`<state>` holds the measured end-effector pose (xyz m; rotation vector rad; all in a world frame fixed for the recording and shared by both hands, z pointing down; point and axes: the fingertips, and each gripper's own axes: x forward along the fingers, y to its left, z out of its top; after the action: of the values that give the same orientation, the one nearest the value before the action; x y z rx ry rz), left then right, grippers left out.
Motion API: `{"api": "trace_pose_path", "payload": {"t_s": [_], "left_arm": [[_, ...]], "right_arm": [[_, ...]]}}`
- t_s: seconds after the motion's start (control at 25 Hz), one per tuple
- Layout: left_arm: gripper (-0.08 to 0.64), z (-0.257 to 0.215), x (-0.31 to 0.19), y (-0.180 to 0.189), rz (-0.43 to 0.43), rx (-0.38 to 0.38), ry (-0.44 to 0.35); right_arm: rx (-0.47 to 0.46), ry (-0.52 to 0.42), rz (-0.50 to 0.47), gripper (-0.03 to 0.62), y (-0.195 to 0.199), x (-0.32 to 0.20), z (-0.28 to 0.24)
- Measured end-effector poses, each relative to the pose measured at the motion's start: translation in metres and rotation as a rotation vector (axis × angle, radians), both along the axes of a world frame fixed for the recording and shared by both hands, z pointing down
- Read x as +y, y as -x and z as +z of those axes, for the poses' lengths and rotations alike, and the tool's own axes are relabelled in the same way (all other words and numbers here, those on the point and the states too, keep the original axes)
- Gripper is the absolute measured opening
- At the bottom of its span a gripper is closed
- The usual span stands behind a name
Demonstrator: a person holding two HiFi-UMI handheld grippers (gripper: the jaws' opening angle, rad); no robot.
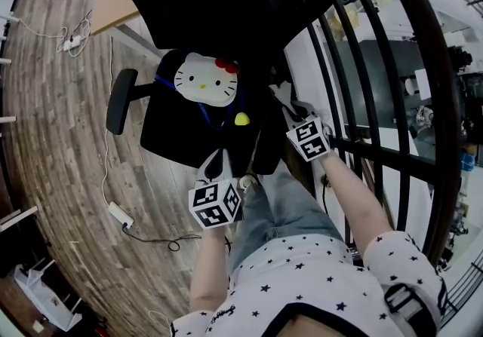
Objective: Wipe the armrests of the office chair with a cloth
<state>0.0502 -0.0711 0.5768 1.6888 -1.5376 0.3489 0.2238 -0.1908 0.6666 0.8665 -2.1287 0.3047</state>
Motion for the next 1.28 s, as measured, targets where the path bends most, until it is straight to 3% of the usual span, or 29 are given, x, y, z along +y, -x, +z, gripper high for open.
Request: {"api": "trace_pose_path", "payload": {"t_s": [0.52,1.28], "left_arm": [[0.003,0.009,0.0,-0.012,0.022,0.004,0.023],[0.003,0.006,0.011,-0.015,0.04,0.009,0.024]], "right_arm": [[0.037,0.105,-0.019,0.026,0.006,0.008,0.04],[0.038,0.113,0.062,0.026,0.007,0.01,0.044]]}}
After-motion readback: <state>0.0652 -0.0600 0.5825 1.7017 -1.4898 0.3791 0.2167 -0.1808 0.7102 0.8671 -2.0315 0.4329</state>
